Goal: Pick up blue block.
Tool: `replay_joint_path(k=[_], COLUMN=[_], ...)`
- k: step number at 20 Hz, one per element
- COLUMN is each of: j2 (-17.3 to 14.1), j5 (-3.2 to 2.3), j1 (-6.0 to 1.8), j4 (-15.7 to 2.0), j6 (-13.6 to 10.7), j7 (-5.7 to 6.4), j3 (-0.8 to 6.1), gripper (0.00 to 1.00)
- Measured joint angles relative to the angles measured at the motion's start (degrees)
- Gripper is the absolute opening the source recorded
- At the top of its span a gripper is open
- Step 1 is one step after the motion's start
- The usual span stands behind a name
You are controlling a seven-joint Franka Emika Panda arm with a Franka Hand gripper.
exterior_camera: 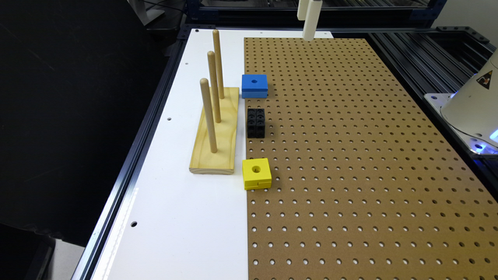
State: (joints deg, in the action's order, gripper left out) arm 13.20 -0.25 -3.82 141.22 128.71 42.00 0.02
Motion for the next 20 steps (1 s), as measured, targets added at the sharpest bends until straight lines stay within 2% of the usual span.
replay_joint_path(k=[9,10,15,16,17,18,20], j2=[0.00,0.00,0.00,-0.02,-0.67,-6.85,-8.07], j5=[-0.13,-0.09,-0.17,-0.21,-0.21,-0.27,-0.27], j1=[-0.32,-0.14,-0.62,-1.19,-3.86,-8.04,-8.79], j4=[-0.02,-0.01,-0.06,-0.20,-1.42,-7.51,-8.60], j6=[0.01,0.00,0.02,0.03,0.07,0.36,0.37], j7=[-0.10,-0.02,-0.32,-0.78,-3.46,-7.47,-8.27], j3=[0.00,0.00,-0.01,-0.01,-0.02,-0.05,-0.04], gripper=[1.00,1.00,1.00,1.00,1.00,1.00,1.00])
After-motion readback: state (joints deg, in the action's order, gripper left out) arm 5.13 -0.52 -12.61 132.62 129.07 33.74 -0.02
